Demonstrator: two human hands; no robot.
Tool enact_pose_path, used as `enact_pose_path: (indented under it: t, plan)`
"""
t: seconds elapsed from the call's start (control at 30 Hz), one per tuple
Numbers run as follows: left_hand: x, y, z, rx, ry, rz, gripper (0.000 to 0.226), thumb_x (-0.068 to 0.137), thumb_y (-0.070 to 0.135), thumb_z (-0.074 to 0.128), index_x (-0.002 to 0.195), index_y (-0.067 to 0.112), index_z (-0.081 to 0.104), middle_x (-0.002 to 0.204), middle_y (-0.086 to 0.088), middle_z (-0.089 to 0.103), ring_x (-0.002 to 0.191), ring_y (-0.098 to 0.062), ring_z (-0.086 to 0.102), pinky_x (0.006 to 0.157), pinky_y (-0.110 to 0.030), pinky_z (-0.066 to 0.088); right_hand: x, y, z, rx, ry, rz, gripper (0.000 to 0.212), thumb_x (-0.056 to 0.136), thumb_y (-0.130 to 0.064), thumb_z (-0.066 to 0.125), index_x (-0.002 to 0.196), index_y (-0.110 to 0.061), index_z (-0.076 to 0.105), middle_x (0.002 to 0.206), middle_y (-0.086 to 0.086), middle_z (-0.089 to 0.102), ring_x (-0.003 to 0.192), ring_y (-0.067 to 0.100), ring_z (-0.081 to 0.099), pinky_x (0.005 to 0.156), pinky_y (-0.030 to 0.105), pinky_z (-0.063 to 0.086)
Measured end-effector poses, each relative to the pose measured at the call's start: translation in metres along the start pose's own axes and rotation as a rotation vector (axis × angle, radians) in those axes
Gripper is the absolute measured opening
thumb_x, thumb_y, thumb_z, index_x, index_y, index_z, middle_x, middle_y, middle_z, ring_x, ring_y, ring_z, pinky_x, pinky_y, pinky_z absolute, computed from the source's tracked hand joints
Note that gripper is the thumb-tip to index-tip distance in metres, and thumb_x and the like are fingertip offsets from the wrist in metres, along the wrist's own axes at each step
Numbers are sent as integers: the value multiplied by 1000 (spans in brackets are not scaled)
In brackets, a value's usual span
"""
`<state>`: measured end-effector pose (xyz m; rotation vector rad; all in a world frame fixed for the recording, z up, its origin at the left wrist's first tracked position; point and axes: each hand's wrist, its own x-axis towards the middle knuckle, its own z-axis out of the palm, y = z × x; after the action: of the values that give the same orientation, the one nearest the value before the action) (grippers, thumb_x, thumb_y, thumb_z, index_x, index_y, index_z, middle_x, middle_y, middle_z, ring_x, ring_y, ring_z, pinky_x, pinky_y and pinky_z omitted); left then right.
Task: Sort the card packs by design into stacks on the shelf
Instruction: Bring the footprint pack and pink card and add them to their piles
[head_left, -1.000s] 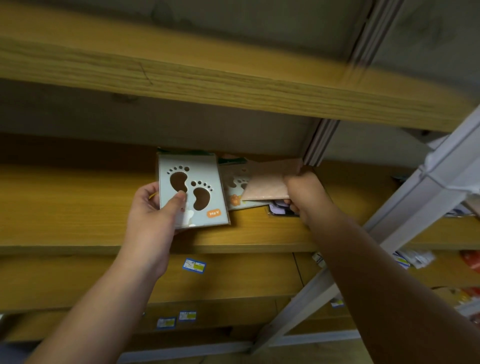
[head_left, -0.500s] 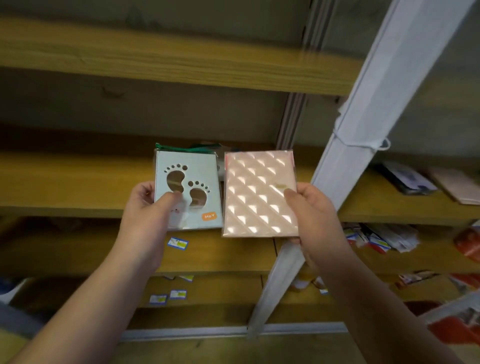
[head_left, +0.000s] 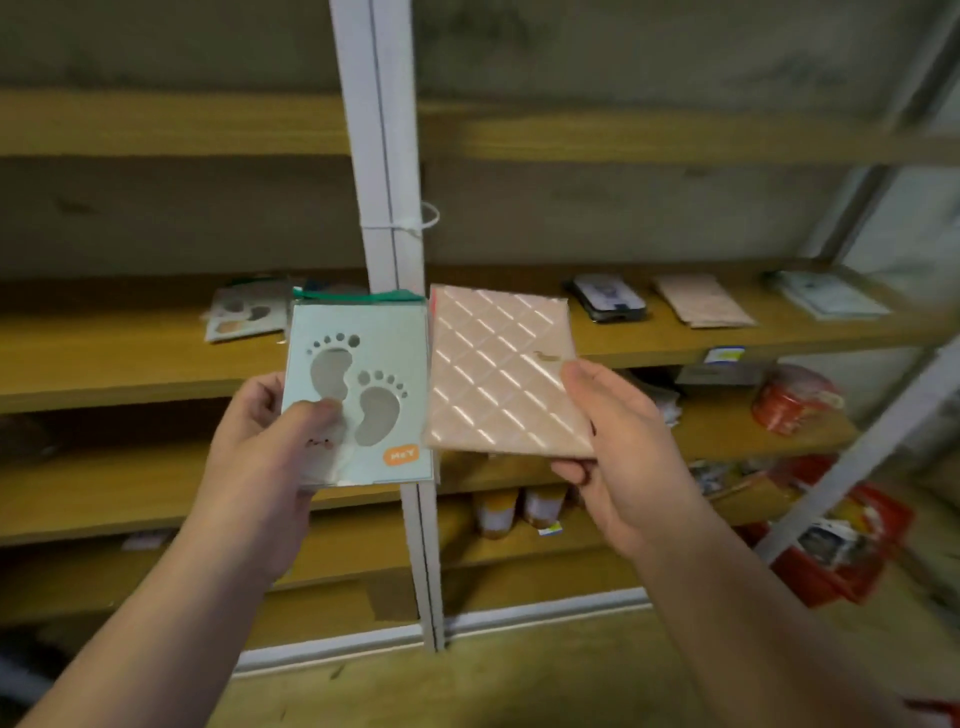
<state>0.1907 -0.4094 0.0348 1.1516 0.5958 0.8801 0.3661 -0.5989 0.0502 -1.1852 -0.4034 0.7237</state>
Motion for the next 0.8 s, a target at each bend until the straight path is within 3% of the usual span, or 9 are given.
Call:
enact_pose_path:
  t: [0.17,0.27,0.33,0.43,0.5,0.57,0.63,0.7,0.8]
  plan:
    - [-12,-15,83,11,-103,-102,27,92,9,65,117,19,59,101,-4,78,86,-25,77,56,-29,59,-17,-18,-68,24,141,-45,32,97,-35,61,122,-16,67,95,13,71,57,12,54,39,23,39]
    - [-14,-25,130,11,-176,-143,30,93,6,63,121,16,56,104,-7,77,91,-28,76,58,-32,59,-24,-30,-103,4,256,-77,27,98,-33,59,118,-17,68,94,14,70,61,18,56,44,27,42]
    - [-13,-36,159,20,-215,-180,32,93,8,64,123,17,55,105,-8,77,94,-29,75,61,-34,61,-27,-37,-129,-29,350,-109,16,98,-31,60,101,-29,75,89,2,75,66,16,65,51,28,51]
    - [-9,-52,194,7,-239,-219,35,92,9,66,123,23,55,102,-3,78,91,-26,76,62,-34,62,-30,-45,-162,-17,435,-160,31,98,-24,60,77,-41,77,79,-11,76,68,8,73,55,25,58]
    - [-1,-66,220,-11,-255,-242,38,92,9,66,124,26,54,101,-2,78,90,-27,76,65,-38,63,-27,-51,-185,-35,464,-158,26,96,-28,62,79,-41,78,81,-11,77,73,9,74,61,28,61]
    - [9,-80,245,-12,-255,-253,41,92,9,67,126,29,54,102,0,78,90,-26,76,68,-42,63,-16,-57,-208,-15,511,-104,17,93,-35,67,82,-39,79,82,-9,76,79,12,73,81,41,62]
    - [23,-90,267,-22,-259,-256,44,91,10,69,127,31,54,104,2,77,89,-26,77,66,-42,63,1,-65,-229,11,557,-56,14,91,-36,70,80,-39,79,85,-2,75,84,17,71,93,54,53]
    - [42,-100,286,-24,-252,-247,45,91,12,69,127,34,54,99,6,77,88,-25,77,63,-40,62,23,-74,-246,-7,553,-55,13,90,-39,71,79,-41,79,86,-1,76,85,19,72,94,57,52]
    - [72,-110,310,-27,-212,-251,44,90,12,70,125,35,55,100,5,77,86,-23,77,62,-39,62,61,-87,-272,-40,548,-57,7,88,-44,71,89,-41,78,104,2,75,98,25,73,89,51,58]
